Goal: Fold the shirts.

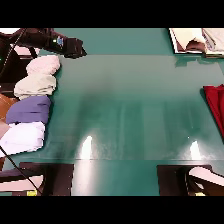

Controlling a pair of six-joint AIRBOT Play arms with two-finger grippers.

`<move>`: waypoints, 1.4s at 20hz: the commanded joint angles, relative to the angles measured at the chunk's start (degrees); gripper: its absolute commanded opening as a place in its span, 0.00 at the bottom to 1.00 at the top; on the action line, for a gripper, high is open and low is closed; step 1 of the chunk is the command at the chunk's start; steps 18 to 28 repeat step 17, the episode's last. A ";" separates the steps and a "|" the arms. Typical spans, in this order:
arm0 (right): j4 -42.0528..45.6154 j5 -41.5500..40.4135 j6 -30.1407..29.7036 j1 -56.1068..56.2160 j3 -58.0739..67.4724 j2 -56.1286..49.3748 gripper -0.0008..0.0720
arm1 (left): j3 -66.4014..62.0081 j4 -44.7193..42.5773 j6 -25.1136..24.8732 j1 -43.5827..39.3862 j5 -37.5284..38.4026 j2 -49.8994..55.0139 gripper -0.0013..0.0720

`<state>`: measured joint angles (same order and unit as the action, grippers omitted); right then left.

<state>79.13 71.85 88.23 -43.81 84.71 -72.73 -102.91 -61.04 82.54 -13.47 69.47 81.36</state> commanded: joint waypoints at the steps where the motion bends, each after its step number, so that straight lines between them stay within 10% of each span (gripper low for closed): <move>1: -11.54 1.75 -3.69 10.56 -0.72 2.14 0.50 | 0.00 -0.04 -0.04 0.00 0.39 0.04 0.05; 8: -11.58 1.66 -3.85 40.76 -5.16 5.57 0.46 | 0.00 0.00 -0.02 0.00 -0.07 0.04 0.05; 10: -11.52 1.55 -5.46 46.95 -5.16 5.57 0.04 | 0.00 0.00 -0.04 0.00 -0.07 0.04 0.05; 28: -11.65 1.44 -6.25 53.13 -5.16 5.57 0.03 | 0.00 0.00 -0.04 0.00 -0.07 0.04 0.06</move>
